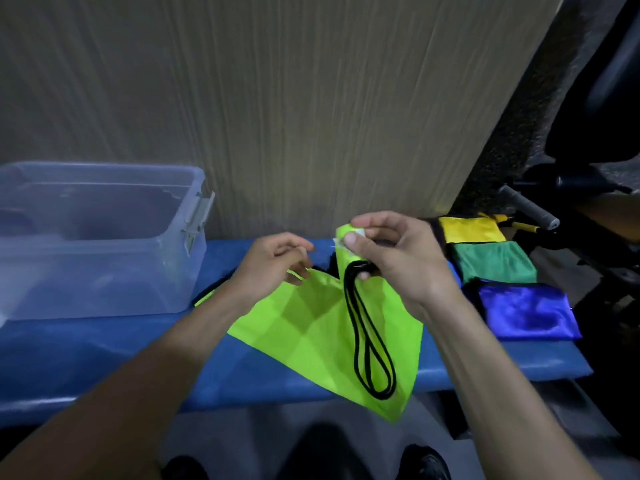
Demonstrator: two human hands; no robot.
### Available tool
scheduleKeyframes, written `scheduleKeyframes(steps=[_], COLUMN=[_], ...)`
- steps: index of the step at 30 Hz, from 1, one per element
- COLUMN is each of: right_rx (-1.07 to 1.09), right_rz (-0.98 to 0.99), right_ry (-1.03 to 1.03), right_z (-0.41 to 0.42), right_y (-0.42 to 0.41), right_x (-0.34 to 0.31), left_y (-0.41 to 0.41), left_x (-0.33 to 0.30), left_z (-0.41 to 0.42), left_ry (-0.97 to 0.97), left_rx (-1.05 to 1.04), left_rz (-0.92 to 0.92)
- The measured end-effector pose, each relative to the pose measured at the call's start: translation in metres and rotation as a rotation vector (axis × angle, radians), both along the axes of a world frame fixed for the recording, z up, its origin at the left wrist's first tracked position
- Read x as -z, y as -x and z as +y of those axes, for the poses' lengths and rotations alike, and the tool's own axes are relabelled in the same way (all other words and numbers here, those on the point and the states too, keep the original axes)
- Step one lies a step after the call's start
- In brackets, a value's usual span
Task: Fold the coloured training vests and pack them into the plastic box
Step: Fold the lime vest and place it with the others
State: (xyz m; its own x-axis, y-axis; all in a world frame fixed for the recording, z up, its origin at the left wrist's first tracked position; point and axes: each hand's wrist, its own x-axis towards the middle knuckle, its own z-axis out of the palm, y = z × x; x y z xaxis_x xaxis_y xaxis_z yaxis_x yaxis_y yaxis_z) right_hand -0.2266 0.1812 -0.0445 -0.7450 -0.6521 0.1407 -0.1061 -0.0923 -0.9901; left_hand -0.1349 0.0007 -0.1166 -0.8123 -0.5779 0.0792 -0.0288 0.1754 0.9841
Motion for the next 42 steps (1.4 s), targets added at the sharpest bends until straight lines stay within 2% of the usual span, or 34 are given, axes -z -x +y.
scheduleKeyframes(steps=[4, 8, 11, 13, 17, 21, 28, 30, 32, 36, 39, 42], right_rx=[-0.083, -0.090, -0.025, 0.020, 0.054, 0.079, 0.167, 0.169, 0.167, 0.126, 0.050, -0.022], right_rz=[-0.017, 0.001, 0.104, 0.170, 0.223, 0.212, 0.233, 0.235, 0.239, 0.258, 0.305, 0.298], right_ry=[-0.101, -0.220, -0.279, -0.303, -0.285, -0.229, -0.142, -0.122, -0.099, -0.071, -0.066, -0.061], right_z=[-0.046, -0.073, -0.082, -0.084, -0.082, -0.078, -0.072, -0.071, -0.069, -0.063, -0.058, -0.053], right_y=[-0.010, -0.013, -0.012, -0.012, -0.012, -0.013, -0.014, -0.015, -0.016, -0.020, -0.024, -0.025], right_x=[0.024, 0.049, 0.061, 0.064, 0.066, 0.067, 0.069, 0.070, 0.071, 0.072, 0.076, 0.078], left_y=[-0.020, -0.026, -0.026, -0.027, -0.022, -0.013, -0.004, -0.004, -0.003, -0.008, -0.014, -0.016], left_x=[-0.003, 0.003, 0.007, 0.006, 0.012, 0.016, 0.015, 0.014, 0.013, -0.002, -0.008, -0.005], left_z=[-0.016, -0.025, -0.031, -0.030, -0.027, -0.026, -0.010, -0.007, -0.005, 0.005, 0.010, 0.013], left_ry=[-0.126, -0.083, 0.122, 0.298, 0.373, 0.163, 0.481, 0.509, 0.410, 0.039, -0.078, -0.109], left_rx=[-0.064, -0.088, -0.211, -0.182, -0.121, -0.044, -0.157, -0.186, -0.173, -0.094, 0.023, 0.079], left_rz=[0.032, 0.018, 0.052, 0.054, -0.055, -0.060, -0.040, -0.048, -0.065, -0.083, -0.125, -0.136])
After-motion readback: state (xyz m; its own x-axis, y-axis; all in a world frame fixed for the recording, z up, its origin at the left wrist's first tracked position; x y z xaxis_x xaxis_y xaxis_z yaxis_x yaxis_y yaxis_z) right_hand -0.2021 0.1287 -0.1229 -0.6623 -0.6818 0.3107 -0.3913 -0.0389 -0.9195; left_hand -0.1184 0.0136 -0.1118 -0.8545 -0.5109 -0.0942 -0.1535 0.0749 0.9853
